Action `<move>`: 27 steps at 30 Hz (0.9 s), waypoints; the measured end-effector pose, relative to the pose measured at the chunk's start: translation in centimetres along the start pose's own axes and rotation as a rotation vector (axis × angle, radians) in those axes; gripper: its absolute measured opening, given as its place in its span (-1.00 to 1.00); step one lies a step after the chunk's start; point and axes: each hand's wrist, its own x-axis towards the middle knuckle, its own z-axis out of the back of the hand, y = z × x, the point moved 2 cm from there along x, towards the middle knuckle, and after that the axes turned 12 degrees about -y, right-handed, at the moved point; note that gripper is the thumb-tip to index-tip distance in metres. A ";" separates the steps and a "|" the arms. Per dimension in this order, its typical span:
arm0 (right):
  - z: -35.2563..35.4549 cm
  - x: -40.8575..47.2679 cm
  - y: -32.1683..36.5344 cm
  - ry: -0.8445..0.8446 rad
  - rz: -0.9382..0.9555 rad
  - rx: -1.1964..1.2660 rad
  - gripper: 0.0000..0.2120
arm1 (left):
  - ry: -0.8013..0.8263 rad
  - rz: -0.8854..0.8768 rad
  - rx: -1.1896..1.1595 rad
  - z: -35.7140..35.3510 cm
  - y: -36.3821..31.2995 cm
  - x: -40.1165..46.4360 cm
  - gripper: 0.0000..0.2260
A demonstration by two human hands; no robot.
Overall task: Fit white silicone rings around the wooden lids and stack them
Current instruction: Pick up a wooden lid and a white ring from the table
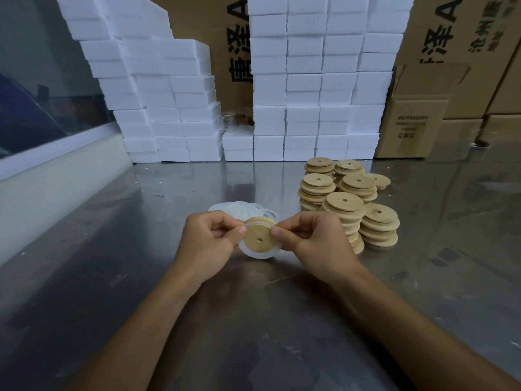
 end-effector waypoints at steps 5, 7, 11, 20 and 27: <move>-0.1 -0.2 -0.2 -0.022 -0.035 -0.010 -0.95 | 0.026 0.067 -0.075 0.1 0.0 0.0 -0.93; -0.2 -0.3 -0.4 -0.019 -0.087 0.008 -0.93 | 0.027 0.126 -0.126 0.2 0.0 0.0 -0.94; -0.3 -0.4 -0.6 -0.031 -0.057 -0.030 -0.96 | 0.039 0.140 -0.108 0.2 0.0 0.0 -0.90; -0.5 -0.7 -0.1 -0.068 0.202 -0.124 -0.83 | 0.024 -0.274 0.084 -0.5 -1.2 -0.7 -0.75; -0.5 -0.6 -0.3 -0.073 0.141 -0.127 -0.98 | -0.024 -0.237 0.143 -0.6 -0.9 -0.7 -0.73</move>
